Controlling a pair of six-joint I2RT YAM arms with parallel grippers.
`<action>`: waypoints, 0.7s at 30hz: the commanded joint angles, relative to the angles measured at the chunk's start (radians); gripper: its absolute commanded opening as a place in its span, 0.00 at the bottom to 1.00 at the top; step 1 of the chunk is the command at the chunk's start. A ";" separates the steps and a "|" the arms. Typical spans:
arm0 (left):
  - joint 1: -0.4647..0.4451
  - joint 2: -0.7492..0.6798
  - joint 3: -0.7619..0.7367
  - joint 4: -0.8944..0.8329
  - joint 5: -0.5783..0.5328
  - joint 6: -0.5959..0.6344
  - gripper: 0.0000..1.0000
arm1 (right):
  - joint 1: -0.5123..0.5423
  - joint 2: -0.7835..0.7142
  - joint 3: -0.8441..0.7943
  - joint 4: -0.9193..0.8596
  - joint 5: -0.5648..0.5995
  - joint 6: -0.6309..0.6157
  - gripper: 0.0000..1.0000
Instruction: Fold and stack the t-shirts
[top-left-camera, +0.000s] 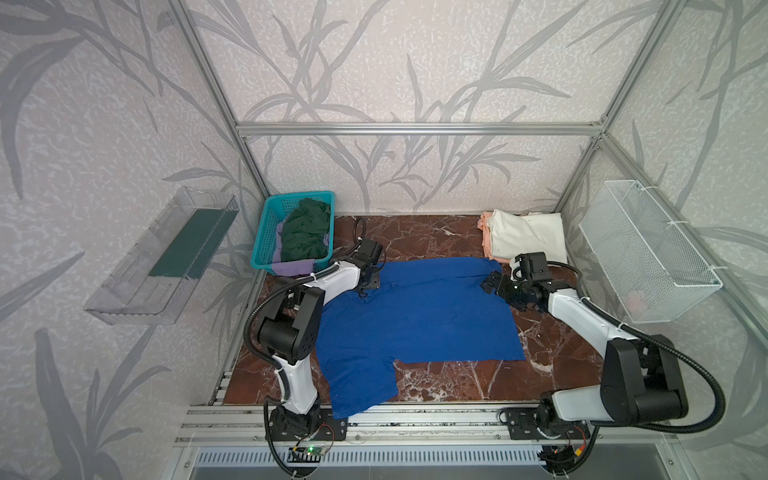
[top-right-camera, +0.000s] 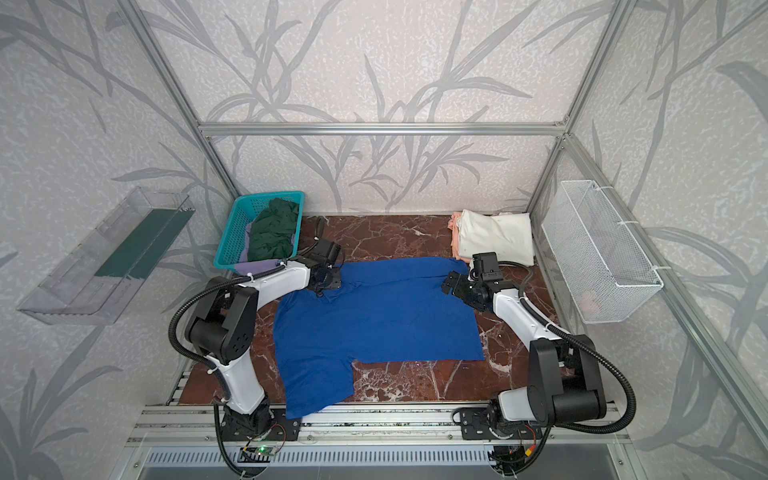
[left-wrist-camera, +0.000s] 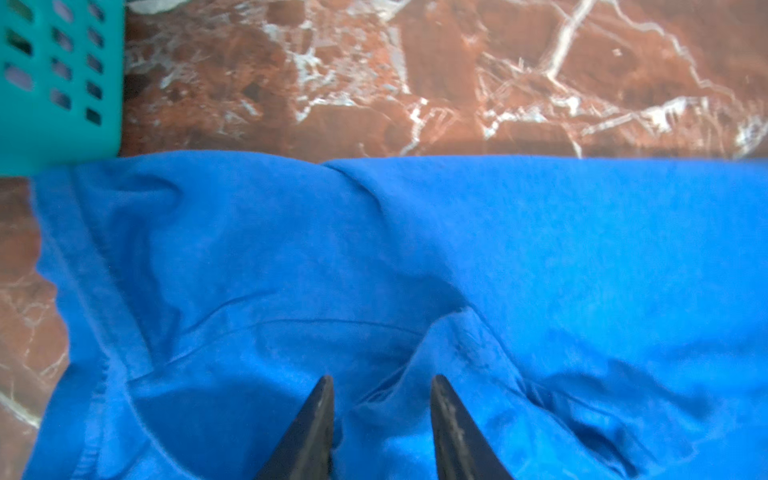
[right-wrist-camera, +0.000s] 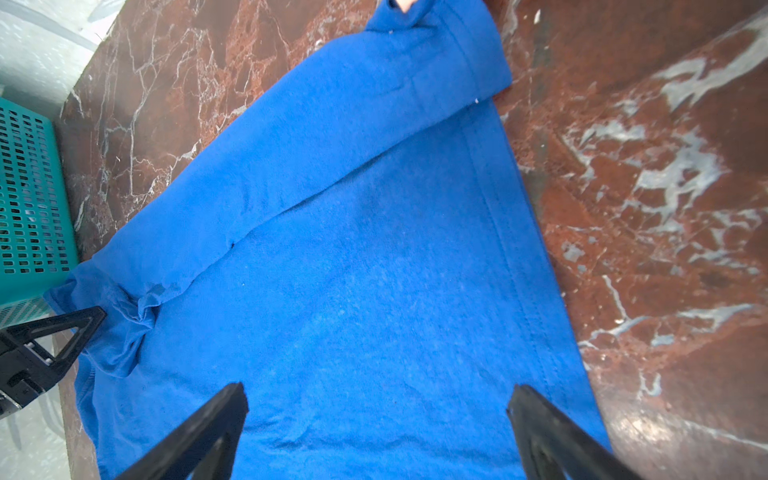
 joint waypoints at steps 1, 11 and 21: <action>-0.006 0.012 -0.005 -0.010 0.017 -0.006 0.29 | -0.002 0.006 0.000 -0.006 0.000 -0.012 0.99; -0.039 -0.011 -0.014 -0.017 0.013 0.003 0.19 | -0.002 0.034 -0.002 0.022 -0.021 0.004 0.99; -0.047 0.019 0.020 -0.034 0.020 0.028 0.06 | -0.003 0.043 0.012 0.000 -0.009 -0.003 0.99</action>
